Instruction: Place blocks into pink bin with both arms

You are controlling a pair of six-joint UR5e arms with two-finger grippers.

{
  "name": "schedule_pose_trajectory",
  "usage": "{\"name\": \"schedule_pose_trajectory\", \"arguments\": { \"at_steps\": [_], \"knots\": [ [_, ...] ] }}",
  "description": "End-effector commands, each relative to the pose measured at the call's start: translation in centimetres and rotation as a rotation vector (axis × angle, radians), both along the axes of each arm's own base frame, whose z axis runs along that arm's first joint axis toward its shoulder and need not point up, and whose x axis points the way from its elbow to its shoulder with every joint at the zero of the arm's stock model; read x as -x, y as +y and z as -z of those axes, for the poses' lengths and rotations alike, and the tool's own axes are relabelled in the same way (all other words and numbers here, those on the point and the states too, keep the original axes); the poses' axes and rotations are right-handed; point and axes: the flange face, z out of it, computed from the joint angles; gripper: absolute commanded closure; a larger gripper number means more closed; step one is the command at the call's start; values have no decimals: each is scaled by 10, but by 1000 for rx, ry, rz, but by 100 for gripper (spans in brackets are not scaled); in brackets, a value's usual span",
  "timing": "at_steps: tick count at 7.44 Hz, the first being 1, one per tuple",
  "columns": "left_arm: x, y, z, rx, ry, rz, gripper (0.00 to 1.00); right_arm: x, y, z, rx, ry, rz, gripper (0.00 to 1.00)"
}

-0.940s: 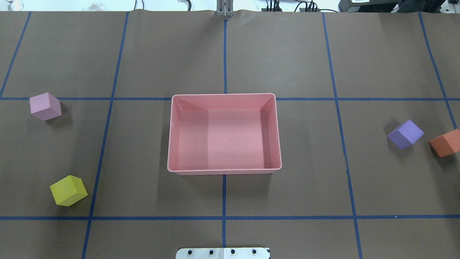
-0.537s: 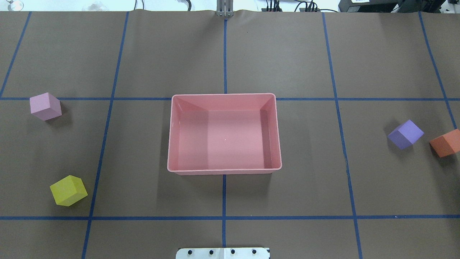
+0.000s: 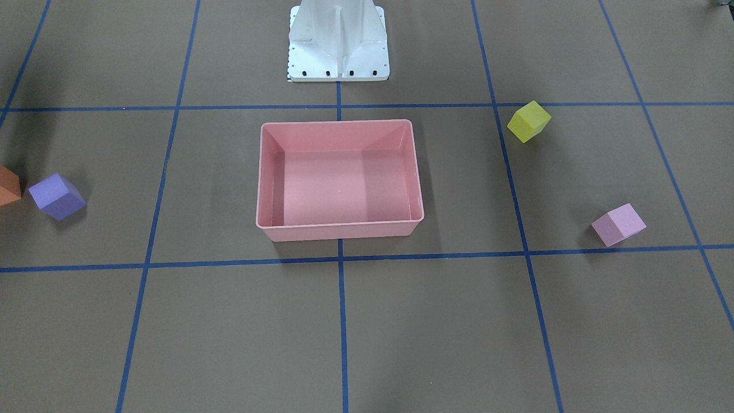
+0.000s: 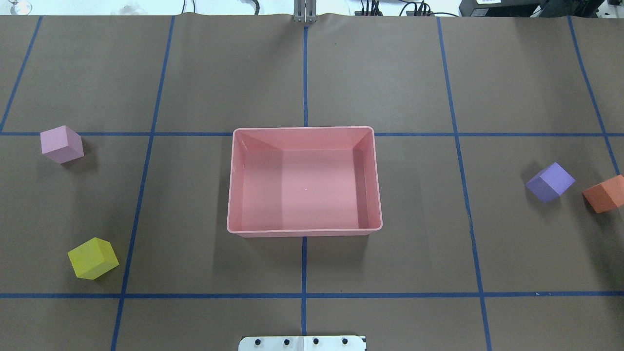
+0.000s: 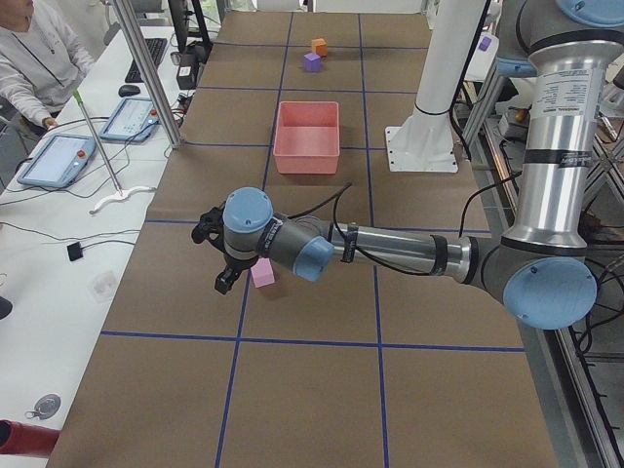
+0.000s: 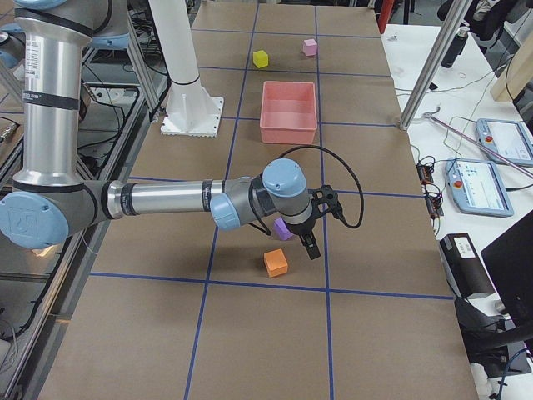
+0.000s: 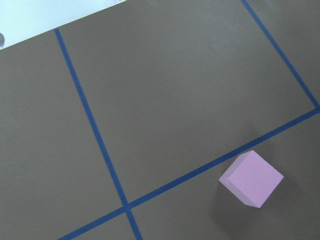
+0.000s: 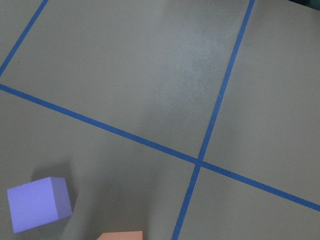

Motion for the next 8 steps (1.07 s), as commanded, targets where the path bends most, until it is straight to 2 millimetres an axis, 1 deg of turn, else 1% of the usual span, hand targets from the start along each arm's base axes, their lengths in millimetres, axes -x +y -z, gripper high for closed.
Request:
{"name": "schedule_pose_trajectory", "arguments": {
  "at_steps": [1, 2, 3, 4, 5, 6, 7, 8],
  "knots": [
    [-41, -8, 14, 185, 66, 85, 0, 16, -8, 12, 18, -17, -6, 0],
    [-51, -11, 21, 296, 122, 180, 0, 17, -9, 12, 17, -17, -5, 0],
    [-71, -12, 28, 369, 152, 245, 0, 17, -9, 11, 19, -17, -5, 0],
    [-101, -13, 24, 405, 101, 344, 0, 17, -9, 11, 18, -17, -4, 0],
    [-152, -11, 16, 434, 31, 416, 0, 17, -8, 11, 19, -17, -4, 0],
    [-179, -9, 15, 440, 11, 417, 0, 17, -8, 10, 21, -17, -4, 0],
    [-188, -7, 9, 450, -1, 405, 1, 17, -8, 10, 21, -17, -4, 0],
    [-198, -5, -1, 459, -22, 395, 1, 17, -8, 10, 20, -16, -3, 0]
  ]
}}
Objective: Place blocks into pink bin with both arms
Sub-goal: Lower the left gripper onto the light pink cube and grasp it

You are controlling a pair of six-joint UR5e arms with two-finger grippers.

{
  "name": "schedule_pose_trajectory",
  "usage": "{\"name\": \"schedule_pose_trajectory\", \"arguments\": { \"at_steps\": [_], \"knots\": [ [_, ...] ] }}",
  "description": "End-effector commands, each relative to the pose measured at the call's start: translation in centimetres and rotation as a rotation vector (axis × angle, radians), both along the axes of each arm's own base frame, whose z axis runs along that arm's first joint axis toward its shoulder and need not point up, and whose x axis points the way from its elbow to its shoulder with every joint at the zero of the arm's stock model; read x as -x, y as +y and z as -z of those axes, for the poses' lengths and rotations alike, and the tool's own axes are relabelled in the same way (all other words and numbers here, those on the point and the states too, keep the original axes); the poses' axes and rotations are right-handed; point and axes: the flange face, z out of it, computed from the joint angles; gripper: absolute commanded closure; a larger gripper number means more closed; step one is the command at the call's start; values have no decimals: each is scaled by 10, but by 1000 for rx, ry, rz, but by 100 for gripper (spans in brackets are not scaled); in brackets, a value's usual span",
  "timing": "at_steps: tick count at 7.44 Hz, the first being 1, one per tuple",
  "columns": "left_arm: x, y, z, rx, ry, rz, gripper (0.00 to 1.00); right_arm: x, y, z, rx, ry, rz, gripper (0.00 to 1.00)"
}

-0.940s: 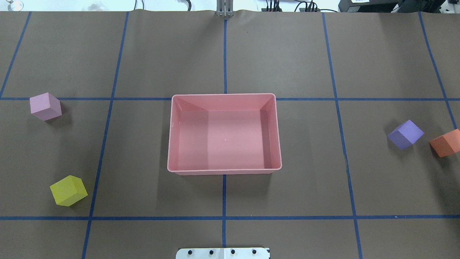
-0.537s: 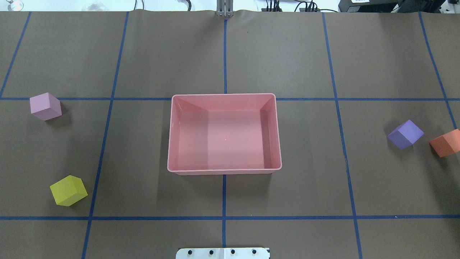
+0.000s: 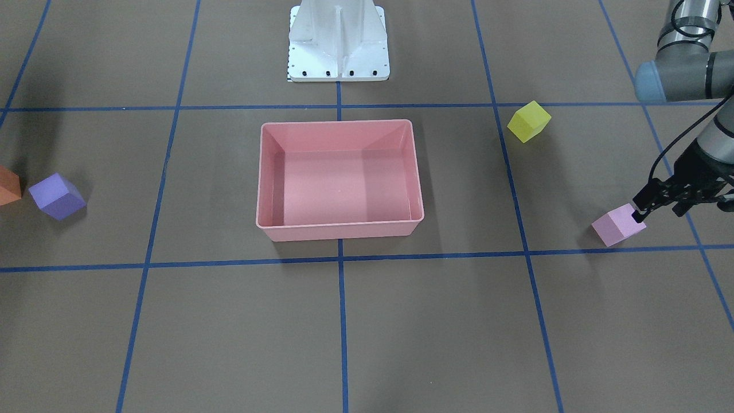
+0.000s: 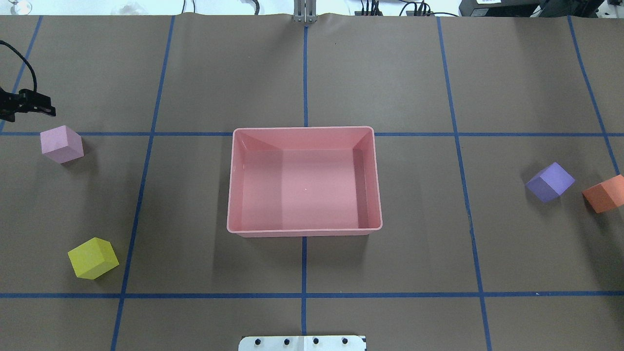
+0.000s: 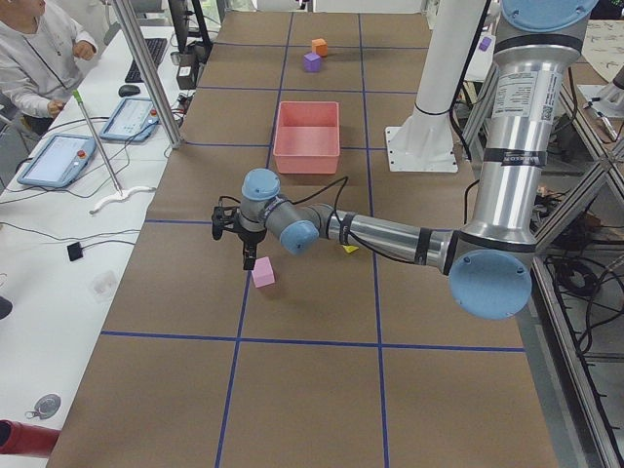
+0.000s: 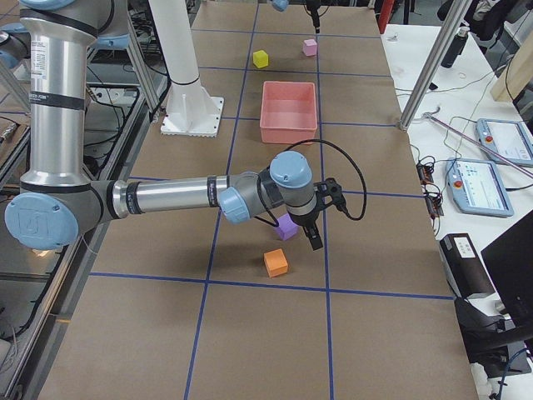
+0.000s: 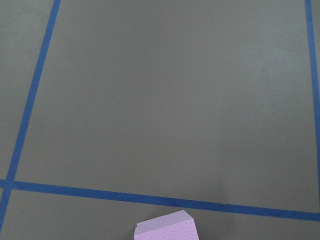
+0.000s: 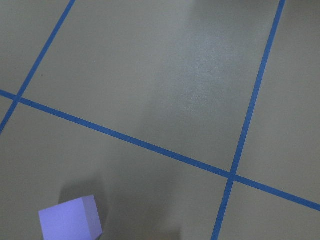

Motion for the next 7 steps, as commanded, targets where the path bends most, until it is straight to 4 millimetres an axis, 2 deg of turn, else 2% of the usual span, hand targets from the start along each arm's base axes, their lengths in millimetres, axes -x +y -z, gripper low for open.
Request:
{"name": "schedule_pose_trajectory", "arguments": {
  "at_steps": [1, 3, 6, 7],
  "knots": [
    [-26, 5, -22, 18, -53, -9, 1, 0, 0, -1, 1, 0, 1, 0],
    [-34, 6, -26, 20, -73, -4, 1, 0, 1, -2, 3, 1, 1, 0],
    [-62, 16, -37, 15, -87, -9, 1, 0, 1, -2, 0, 3, 2, 0],
    [-66, 20, -40, 9, -87, -16, 1, 0, 2, -3, 2, 3, 2, 0]
  ]
}}
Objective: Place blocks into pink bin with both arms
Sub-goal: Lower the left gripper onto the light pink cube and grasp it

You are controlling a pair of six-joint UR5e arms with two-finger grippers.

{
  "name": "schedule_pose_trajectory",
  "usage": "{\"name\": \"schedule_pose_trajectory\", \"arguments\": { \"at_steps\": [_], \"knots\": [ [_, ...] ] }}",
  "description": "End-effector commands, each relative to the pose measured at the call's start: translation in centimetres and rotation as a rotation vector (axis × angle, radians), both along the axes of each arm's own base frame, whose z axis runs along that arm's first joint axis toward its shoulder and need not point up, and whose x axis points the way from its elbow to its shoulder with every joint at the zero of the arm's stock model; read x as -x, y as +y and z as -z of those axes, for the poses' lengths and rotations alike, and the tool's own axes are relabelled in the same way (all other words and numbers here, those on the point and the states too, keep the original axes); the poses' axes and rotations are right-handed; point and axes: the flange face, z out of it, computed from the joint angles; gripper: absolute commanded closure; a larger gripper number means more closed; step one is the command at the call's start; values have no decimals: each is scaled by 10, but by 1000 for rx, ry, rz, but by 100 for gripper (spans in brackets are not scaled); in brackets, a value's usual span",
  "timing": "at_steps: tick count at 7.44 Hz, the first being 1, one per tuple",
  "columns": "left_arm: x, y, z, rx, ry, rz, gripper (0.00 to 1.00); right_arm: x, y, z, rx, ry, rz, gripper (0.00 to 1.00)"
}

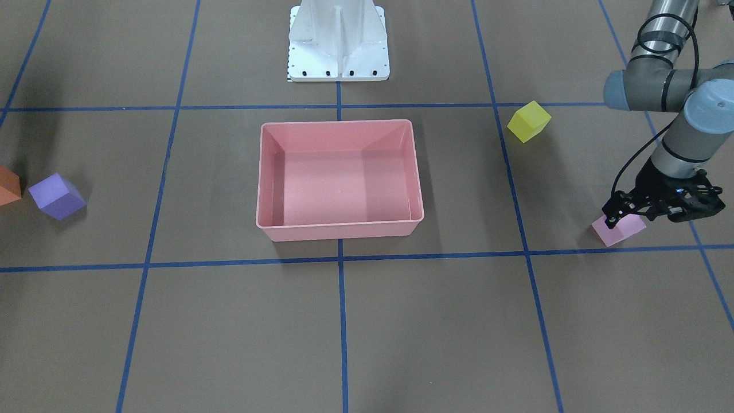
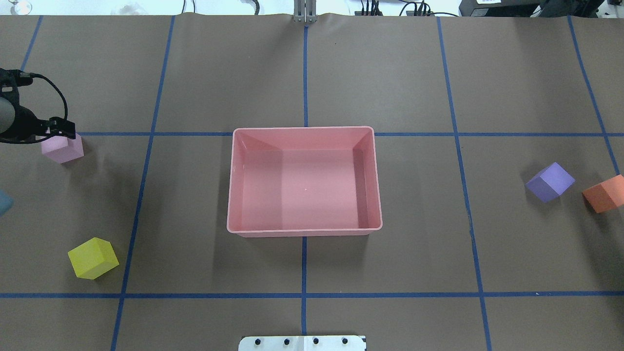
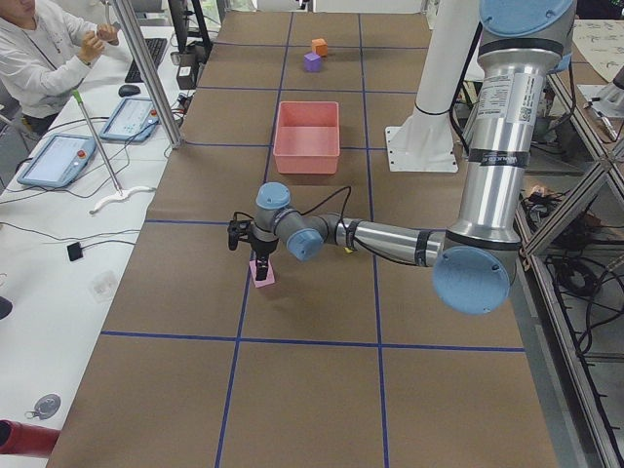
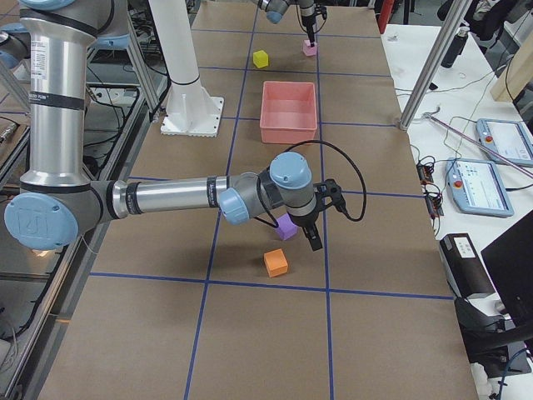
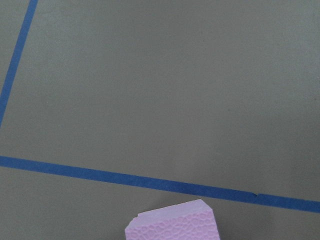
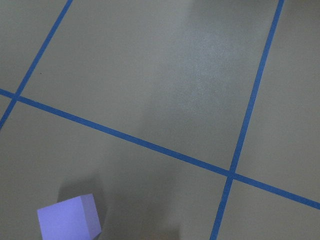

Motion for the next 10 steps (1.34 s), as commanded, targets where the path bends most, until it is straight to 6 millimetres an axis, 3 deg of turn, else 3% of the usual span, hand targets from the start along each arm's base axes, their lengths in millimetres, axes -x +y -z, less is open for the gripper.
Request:
{"name": "schedule_pose_trajectory", "arguments": {
  "at_steps": [1, 2, 3, 4, 5, 6, 9, 10],
  "knots": [
    [-12, 7, -6, -14, -19, -6, 1, 0, 1, -1, 0, 1, 1, 0],
    [-16, 9, -11, -10, -25, -11, 9, 0, 2, -2, 2, 1, 2, 0],
    [-17, 9, -10, -25, -16, -12, 34, 0, 3, -3, 3, 2, 3, 0],
    [-15, 11, -13, -25, -20, -14, 68, 0, 3, -4, 3, 1, 4, 0],
    [-14, 11, -6, -39, -13, -18, 87, 0, 4, -4, 5, 1, 4, 0],
    [-13, 12, 15, -68, 9, -16, 89, 0, 4, -4, 5, 1, 4, 0],
    [-11, 23, 132, -210, 128, -18, 92, 0, 4, -3, 10, -4, 0, 0],
    [-18, 22, 199, -207, 151, -39, 92, 0, 4, -3, 12, -5, -2, 0]
  ]
}}
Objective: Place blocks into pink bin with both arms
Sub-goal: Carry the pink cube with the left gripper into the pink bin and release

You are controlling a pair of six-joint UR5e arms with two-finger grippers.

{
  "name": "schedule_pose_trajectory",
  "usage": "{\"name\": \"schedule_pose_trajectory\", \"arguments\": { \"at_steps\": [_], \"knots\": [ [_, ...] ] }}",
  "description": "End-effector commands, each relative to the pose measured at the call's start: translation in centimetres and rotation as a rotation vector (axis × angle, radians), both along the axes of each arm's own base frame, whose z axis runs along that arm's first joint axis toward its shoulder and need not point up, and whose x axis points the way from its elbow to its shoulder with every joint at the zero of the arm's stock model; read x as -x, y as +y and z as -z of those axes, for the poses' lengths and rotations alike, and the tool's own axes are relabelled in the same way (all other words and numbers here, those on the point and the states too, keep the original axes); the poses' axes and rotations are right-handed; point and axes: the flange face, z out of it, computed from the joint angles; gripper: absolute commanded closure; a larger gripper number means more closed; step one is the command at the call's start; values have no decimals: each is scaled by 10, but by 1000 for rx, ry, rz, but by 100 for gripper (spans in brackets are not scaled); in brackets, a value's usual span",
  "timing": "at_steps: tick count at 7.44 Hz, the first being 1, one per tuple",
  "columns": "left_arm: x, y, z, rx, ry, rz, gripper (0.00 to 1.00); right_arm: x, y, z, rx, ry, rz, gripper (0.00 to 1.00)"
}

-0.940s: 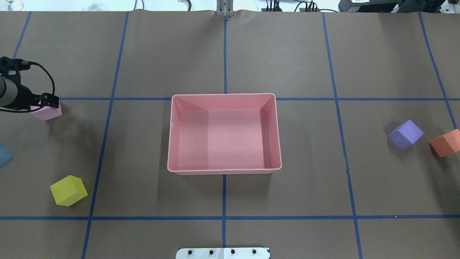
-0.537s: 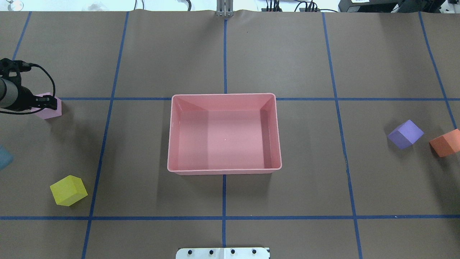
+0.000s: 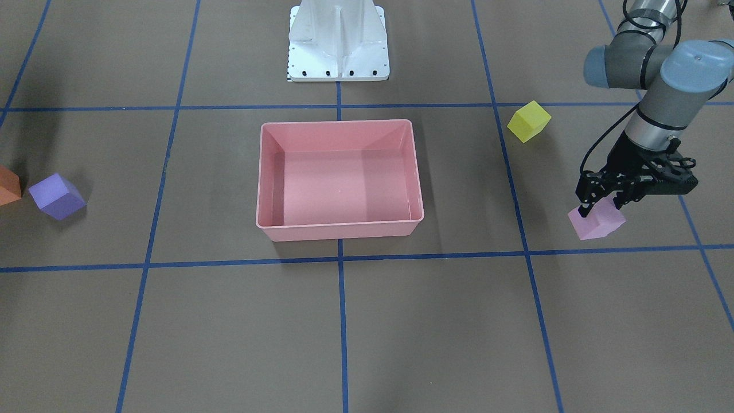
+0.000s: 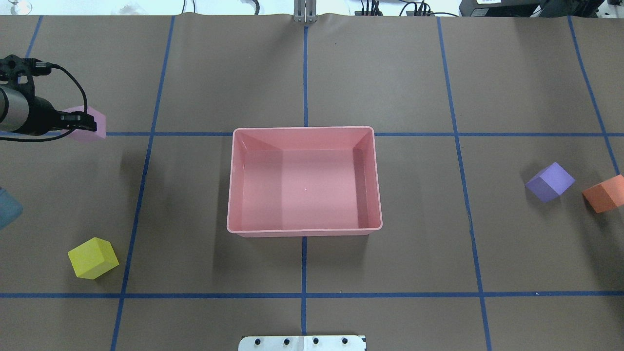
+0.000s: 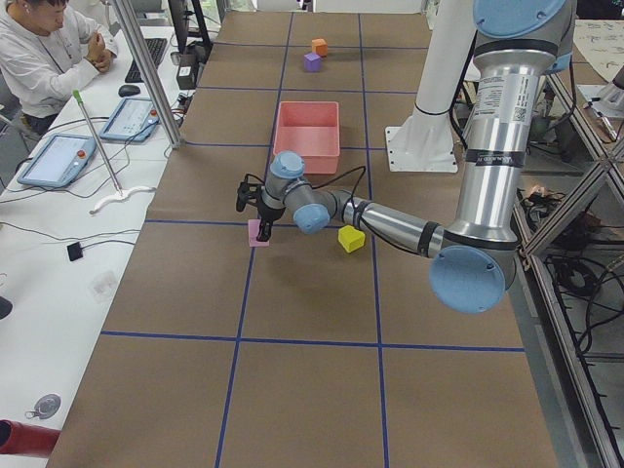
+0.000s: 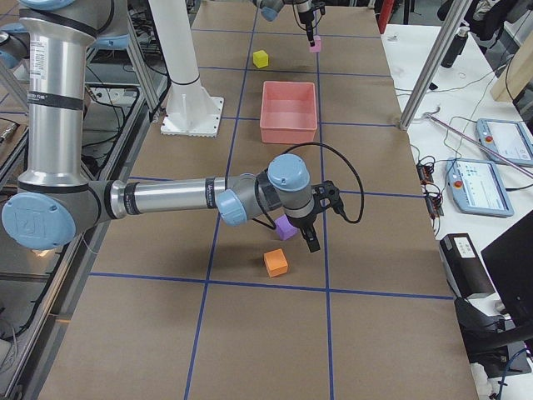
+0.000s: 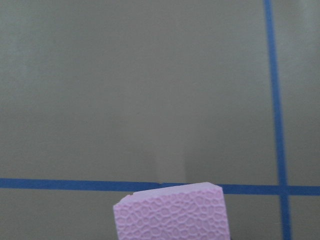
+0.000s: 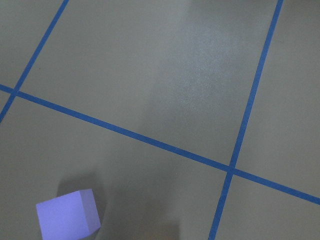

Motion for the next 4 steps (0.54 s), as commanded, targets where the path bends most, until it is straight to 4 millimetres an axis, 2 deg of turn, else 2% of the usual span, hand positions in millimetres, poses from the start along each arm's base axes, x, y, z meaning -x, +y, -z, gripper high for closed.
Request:
{"name": "schedule_pose_trajectory", "arguments": {
  "at_steps": [1, 2, 3, 4],
  "knots": [
    [-18, 12, 134, 30, 50, -32, 92, 0, 0, 0, 4, -3, -3, 0],
    [-61, 22, 189, 77, 83, -39, 91, 0, -1, 1, 3, -3, -3, 0],
    [-107, 40, 228, 88, 99, -43, 91, 0, -2, 2, 2, -4, -4, 0],
    [-153, 66, 270, 100, 108, -67, 90, 3, -3, 4, 4, -7, -2, 0]
  ]
}}
